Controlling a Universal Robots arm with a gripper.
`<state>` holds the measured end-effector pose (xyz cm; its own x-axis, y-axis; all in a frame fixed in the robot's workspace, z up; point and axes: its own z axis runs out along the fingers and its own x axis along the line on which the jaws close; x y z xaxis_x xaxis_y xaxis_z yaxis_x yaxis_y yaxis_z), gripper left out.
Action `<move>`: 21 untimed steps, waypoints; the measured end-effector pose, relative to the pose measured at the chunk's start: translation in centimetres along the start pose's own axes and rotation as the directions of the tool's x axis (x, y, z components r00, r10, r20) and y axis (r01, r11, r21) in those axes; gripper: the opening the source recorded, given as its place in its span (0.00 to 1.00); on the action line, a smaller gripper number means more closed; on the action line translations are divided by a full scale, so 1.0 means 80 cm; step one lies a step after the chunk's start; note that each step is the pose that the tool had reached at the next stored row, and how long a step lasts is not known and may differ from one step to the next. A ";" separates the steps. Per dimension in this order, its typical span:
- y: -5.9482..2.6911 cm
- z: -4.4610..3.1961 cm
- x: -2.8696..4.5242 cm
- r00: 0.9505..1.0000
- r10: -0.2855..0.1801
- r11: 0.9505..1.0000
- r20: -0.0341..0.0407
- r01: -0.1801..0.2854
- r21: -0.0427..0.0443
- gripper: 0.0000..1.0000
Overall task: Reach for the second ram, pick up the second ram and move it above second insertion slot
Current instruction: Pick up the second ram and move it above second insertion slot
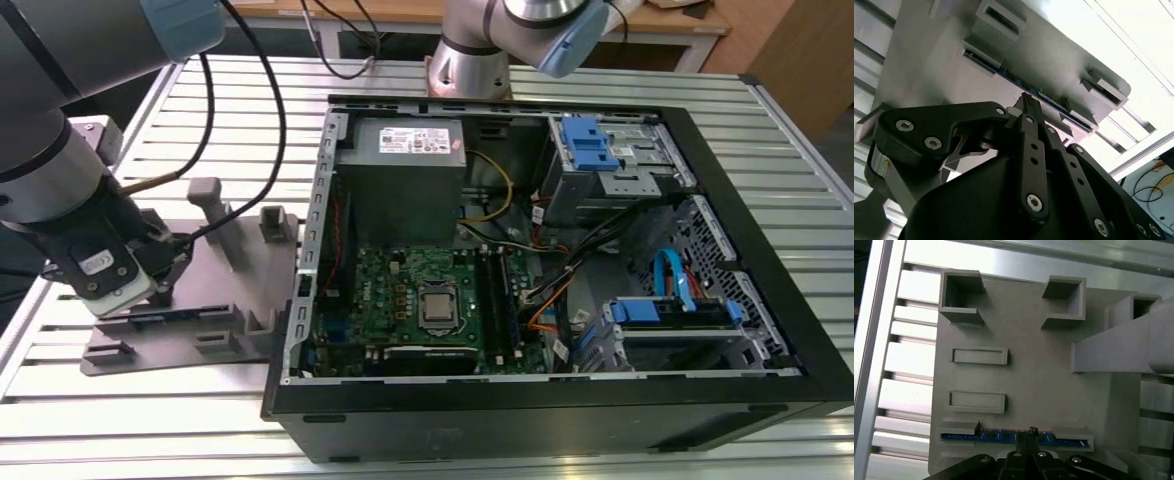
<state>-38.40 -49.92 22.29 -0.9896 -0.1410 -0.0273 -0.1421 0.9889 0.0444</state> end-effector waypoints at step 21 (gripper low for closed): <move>0.000 0.0002 0.0000 0.952 -0.306 0.952 -0.012 0.306 -0.011 0.07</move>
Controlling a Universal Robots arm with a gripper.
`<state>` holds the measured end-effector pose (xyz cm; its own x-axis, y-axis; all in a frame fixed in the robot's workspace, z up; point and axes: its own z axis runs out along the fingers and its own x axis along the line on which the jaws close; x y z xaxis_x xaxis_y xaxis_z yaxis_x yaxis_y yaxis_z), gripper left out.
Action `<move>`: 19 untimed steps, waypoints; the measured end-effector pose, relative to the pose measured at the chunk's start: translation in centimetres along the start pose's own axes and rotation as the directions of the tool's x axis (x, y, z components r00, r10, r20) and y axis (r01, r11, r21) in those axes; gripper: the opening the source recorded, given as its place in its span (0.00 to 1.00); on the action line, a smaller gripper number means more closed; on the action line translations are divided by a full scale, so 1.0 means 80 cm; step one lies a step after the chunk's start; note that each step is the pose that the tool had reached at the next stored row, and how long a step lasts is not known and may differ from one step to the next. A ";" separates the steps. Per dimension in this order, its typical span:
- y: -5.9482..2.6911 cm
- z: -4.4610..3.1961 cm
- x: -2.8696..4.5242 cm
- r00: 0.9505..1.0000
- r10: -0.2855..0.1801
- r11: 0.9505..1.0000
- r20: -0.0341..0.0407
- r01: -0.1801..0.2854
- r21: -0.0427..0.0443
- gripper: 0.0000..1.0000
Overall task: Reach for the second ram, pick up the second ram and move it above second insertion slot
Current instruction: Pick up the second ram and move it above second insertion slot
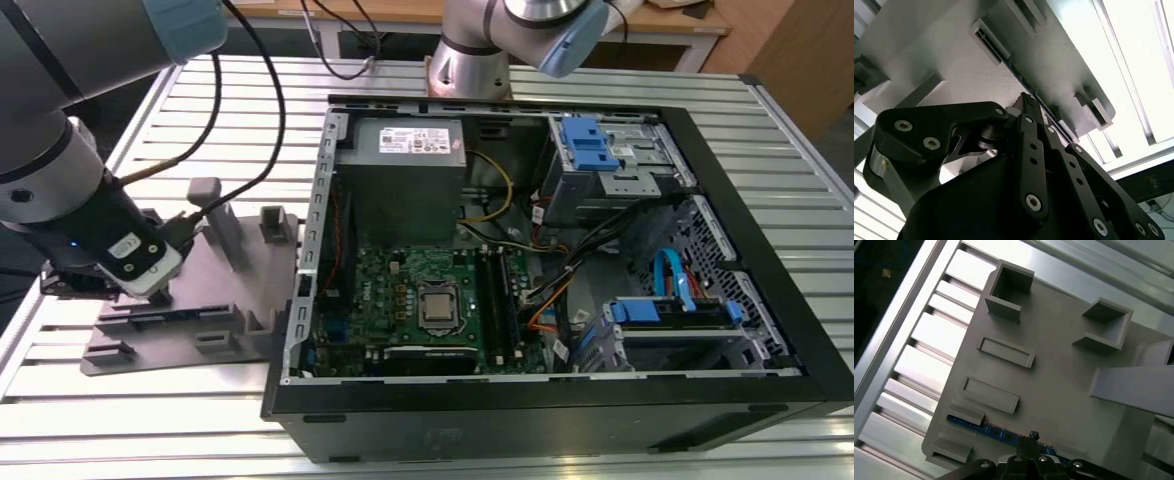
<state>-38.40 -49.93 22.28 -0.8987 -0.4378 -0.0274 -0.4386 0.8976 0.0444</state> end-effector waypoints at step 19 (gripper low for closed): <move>0.000 0.0002 0.0000 0.965 -0.263 0.965 -0.011 0.263 -0.009 0.07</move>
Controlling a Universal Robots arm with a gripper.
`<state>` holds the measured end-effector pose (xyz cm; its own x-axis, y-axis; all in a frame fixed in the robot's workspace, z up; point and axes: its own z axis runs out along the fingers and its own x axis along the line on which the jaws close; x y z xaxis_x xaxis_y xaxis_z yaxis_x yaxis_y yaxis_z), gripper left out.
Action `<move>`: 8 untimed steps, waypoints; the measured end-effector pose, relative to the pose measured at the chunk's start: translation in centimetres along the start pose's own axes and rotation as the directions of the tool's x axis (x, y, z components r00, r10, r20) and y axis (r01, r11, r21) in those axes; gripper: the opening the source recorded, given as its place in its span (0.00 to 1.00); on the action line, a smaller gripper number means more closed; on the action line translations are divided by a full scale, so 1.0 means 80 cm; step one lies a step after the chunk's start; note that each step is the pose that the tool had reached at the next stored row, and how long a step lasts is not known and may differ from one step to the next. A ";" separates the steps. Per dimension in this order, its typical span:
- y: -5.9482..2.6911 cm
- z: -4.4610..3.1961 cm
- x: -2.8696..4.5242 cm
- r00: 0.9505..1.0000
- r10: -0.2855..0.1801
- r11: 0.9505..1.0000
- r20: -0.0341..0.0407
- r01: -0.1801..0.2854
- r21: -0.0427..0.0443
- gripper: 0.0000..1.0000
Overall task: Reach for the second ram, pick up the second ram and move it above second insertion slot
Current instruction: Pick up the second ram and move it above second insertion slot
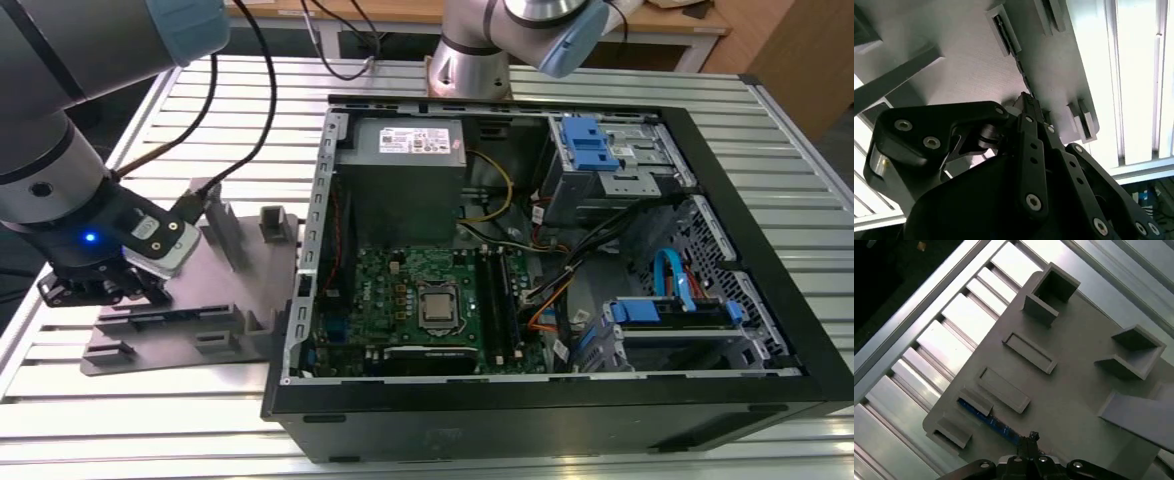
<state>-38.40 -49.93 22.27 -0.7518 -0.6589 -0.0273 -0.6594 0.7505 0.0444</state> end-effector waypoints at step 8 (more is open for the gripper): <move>0.000 0.0000 0.0000 0.994 -0.107 0.994 -0.005 0.107 -0.003 0.07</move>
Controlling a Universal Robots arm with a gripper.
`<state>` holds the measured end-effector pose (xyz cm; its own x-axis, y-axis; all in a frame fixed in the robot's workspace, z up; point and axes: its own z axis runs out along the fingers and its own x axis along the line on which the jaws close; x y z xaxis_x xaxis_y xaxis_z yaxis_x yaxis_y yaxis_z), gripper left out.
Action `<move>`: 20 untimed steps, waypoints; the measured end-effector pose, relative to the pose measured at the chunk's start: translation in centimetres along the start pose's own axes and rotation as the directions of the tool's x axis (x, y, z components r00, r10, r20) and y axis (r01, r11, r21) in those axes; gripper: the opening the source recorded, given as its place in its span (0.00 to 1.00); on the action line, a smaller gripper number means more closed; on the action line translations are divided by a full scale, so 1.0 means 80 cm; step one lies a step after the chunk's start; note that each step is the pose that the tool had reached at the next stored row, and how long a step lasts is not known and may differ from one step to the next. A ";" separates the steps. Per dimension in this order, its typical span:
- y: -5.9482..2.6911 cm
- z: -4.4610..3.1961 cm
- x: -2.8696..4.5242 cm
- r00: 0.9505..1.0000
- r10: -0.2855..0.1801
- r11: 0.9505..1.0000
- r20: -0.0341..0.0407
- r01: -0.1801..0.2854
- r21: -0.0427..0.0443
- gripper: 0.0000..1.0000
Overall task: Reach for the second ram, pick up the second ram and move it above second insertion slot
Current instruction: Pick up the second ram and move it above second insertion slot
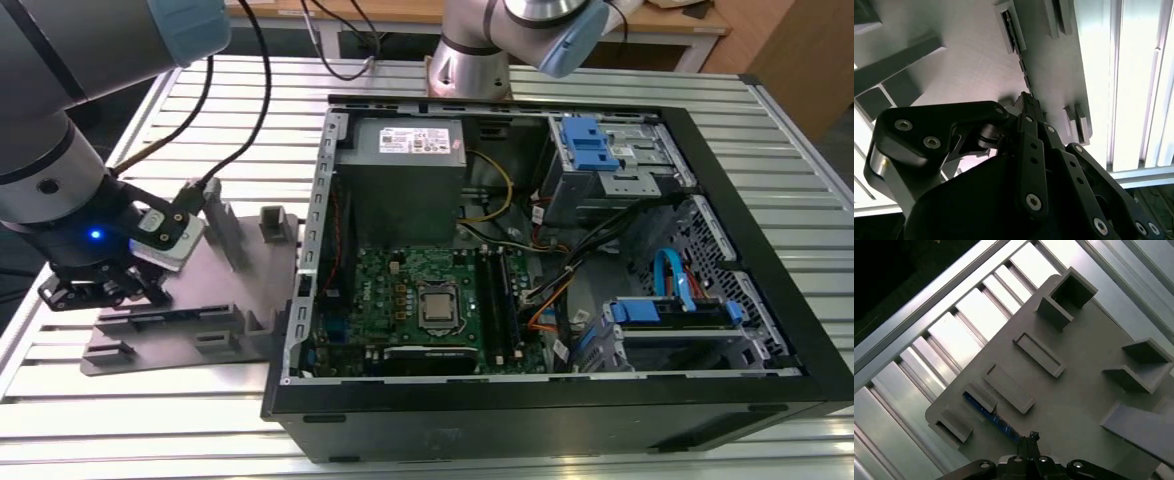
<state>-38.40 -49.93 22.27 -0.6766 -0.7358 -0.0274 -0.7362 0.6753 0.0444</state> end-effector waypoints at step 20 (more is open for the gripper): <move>0.000 0.0001 0.0000 0.970 -0.241 0.971 -0.010 0.241 -0.008 0.07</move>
<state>-38.40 -49.92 22.26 -0.4791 -0.8773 -0.0274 -0.8774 0.4778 0.0444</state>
